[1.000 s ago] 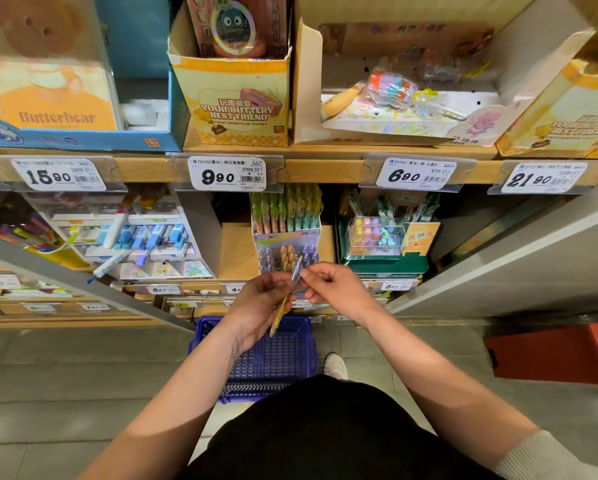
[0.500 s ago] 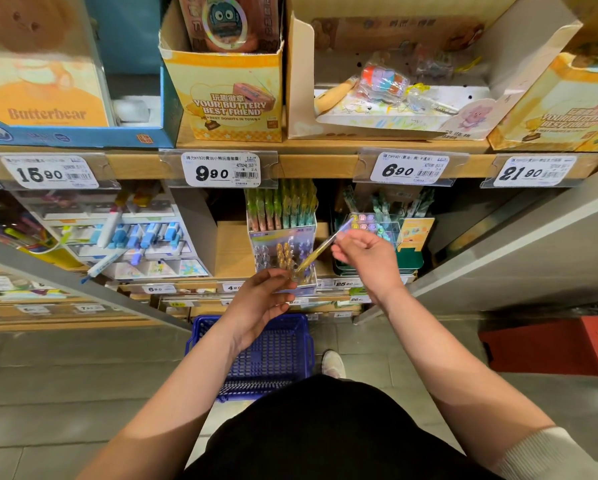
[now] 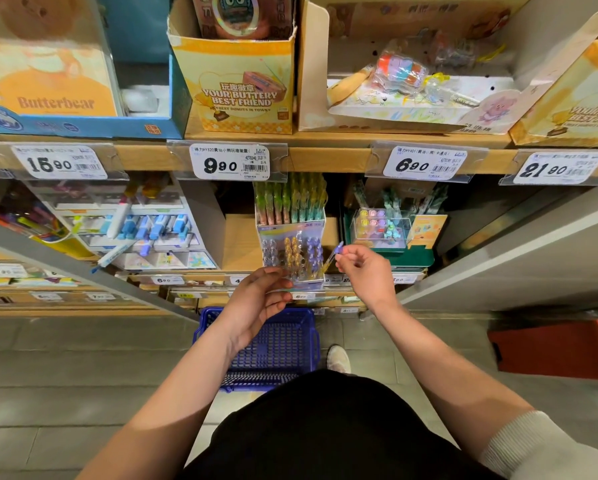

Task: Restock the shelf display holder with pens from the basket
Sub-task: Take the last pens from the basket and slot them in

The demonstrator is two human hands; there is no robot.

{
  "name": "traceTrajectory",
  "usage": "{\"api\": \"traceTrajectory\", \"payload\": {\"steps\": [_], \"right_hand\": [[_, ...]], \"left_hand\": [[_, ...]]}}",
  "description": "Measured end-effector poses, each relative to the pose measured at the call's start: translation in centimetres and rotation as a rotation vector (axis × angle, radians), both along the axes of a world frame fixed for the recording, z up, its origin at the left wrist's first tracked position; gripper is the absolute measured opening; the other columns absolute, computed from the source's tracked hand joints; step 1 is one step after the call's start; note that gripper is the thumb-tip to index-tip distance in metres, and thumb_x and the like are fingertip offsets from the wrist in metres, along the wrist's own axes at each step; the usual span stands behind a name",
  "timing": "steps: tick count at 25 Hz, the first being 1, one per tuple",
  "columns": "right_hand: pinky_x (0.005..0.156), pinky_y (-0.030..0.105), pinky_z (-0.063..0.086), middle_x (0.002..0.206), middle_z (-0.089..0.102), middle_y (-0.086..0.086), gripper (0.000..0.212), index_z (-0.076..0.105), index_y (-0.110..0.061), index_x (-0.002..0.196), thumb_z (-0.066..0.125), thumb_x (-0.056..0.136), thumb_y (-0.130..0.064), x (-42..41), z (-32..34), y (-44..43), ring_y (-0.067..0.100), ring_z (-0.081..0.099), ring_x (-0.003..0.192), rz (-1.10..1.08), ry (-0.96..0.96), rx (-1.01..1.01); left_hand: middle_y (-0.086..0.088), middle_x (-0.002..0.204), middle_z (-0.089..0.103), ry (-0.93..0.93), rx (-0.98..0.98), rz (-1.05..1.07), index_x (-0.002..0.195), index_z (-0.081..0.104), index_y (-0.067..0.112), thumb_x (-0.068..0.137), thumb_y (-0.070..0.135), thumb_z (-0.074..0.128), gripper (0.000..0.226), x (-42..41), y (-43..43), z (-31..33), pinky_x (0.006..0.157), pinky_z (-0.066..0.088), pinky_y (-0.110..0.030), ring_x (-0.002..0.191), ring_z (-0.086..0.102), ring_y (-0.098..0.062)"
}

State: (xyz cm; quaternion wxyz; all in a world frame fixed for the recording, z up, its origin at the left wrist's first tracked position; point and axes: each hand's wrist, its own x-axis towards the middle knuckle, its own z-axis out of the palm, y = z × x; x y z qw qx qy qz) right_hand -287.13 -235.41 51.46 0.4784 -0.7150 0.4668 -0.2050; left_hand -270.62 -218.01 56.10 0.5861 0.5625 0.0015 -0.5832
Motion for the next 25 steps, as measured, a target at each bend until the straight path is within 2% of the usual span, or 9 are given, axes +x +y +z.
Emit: {"api": "traceTrajectory", "payload": {"steps": [2, 6, 9, 12, 15, 20, 22, 23, 25], "right_hand": [[0.082, 0.021, 0.057, 0.082, 0.074, -0.005, 0.008, 0.073, -0.019, 0.101, 0.072, 0.093, -0.019, 0.3, -0.7, 0.1, 0.009, 0.072, 0.082, 0.015, 0.033, -0.016], [0.075, -0.002, 0.044, 0.083, 0.068, -0.020, 0.013, 0.074, -0.020, 0.106, 0.072, 0.092, -0.020, 1.1, -1.7, 0.3, -0.014, 0.063, 0.080, 0.136, 0.162, -0.100], [0.072, -0.006, 0.040, 0.082, 0.064, -0.024, 0.011, 0.074, -0.023, 0.103, 0.072, 0.093, -0.021, 1.6, -2.1, 0.5, -0.016, 0.059, 0.081, 0.218, 0.246, -0.113], [0.071, -0.002, 0.043, 0.082, 0.068, -0.018, 0.005, 0.073, -0.025, 0.095, 0.072, 0.093, -0.021, 1.8, -2.1, 0.4, -0.009, 0.062, 0.078, 0.246, 0.288, -0.119], [0.069, 0.005, 0.049, 0.083, 0.072, -0.012, 0.012, 0.070, -0.027, 0.084, 0.070, 0.094, -0.020, 1.3, -2.3, 0.3, 0.002, 0.068, 0.079, 0.262, 0.338, -0.089], [0.080, 0.013, 0.053, 0.085, 0.069, -0.016, 0.017, 0.066, -0.032, 0.083, 0.068, 0.095, -0.020, 1.9, -2.2, 0.4, -0.005, 0.065, 0.080, 0.252, 0.369, -0.065], [0.083, 0.016, 0.052, 0.092, 0.069, -0.012, 0.009, 0.069, -0.028, 0.093, 0.067, 0.096, -0.019, 2.3, -2.1, 0.1, 0.004, 0.068, 0.086, 0.267, 0.406, -0.024], [0.084, 0.016, 0.048, 0.101, 0.069, -0.008, 0.011, 0.070, -0.024, 0.106, 0.067, 0.096, -0.021, 2.4, -1.7, 0.1, 0.010, 0.069, 0.095, 0.299, 0.447, 0.015], [0.089, 0.017, 0.041, 0.121, 0.067, -0.002, 0.035, 0.062, -0.016, 0.130, 0.067, 0.096, -0.025, 2.6, -1.5, -0.7, 0.016, 0.065, 0.110, 0.326, 0.486, 0.120]], "left_hand": [[-0.008, 0.092, 0.073, -0.007, 0.005, 0.003, 0.120, 0.064, 0.009, 0.104, 0.016, 0.053, 0.021, 0.2, 0.1, 0.1, 0.061, 0.055, -0.023, 0.071, 0.069, -0.016], [-0.006, 0.090, 0.074, -0.016, 0.008, 0.016, 0.122, 0.062, 0.009, 0.104, 0.017, 0.053, 0.022, 0.9, 0.6, 0.2, 0.061, 0.055, -0.022, 0.070, 0.068, -0.016], [-0.006, 0.090, 0.074, -0.021, 0.008, 0.017, 0.121, 0.064, 0.009, 0.104, 0.017, 0.052, 0.022, 1.2, 0.7, 0.4, 0.060, 0.055, -0.022, 0.071, 0.068, -0.016], [-0.005, 0.090, 0.074, -0.030, 0.010, 0.018, 0.117, 0.065, 0.010, 0.104, 0.017, 0.050, 0.021, 1.5, 0.6, 0.4, 0.061, 0.055, -0.021, 0.071, 0.068, -0.015], [-0.006, 0.091, 0.075, -0.029, 0.013, 0.020, 0.115, 0.065, 0.012, 0.105, 0.017, 0.050, 0.019, 1.5, 0.5, 0.3, 0.062, 0.055, -0.022, 0.072, 0.068, -0.016], [-0.006, 0.091, 0.075, -0.028, 0.022, 0.018, 0.115, 0.065, 0.011, 0.104, 0.017, 0.052, 0.018, 1.4, 0.0, 0.2, 0.061, 0.055, -0.022, 0.071, 0.068, -0.016], [-0.006, 0.091, 0.075, -0.024, 0.019, 0.015, 0.116, 0.065, 0.010, 0.104, 0.017, 0.052, 0.019, 1.5, -0.4, 0.3, 0.062, 0.054, -0.023, 0.072, 0.068, -0.016], [-0.006, 0.091, 0.074, -0.027, 0.017, 0.009, 0.117, 0.065, 0.010, 0.104, 0.017, 0.052, 0.020, 1.4, -0.6, 0.5, 0.063, 0.054, -0.024, 0.073, 0.068, -0.017], [-0.006, 0.091, 0.073, -0.038, 0.007, 0.000, 0.117, 0.064, 0.009, 0.104, 0.017, 0.052, 0.020, 1.4, -1.1, 0.6, 0.065, 0.052, -0.025, 0.073, 0.067, -0.017]]}}
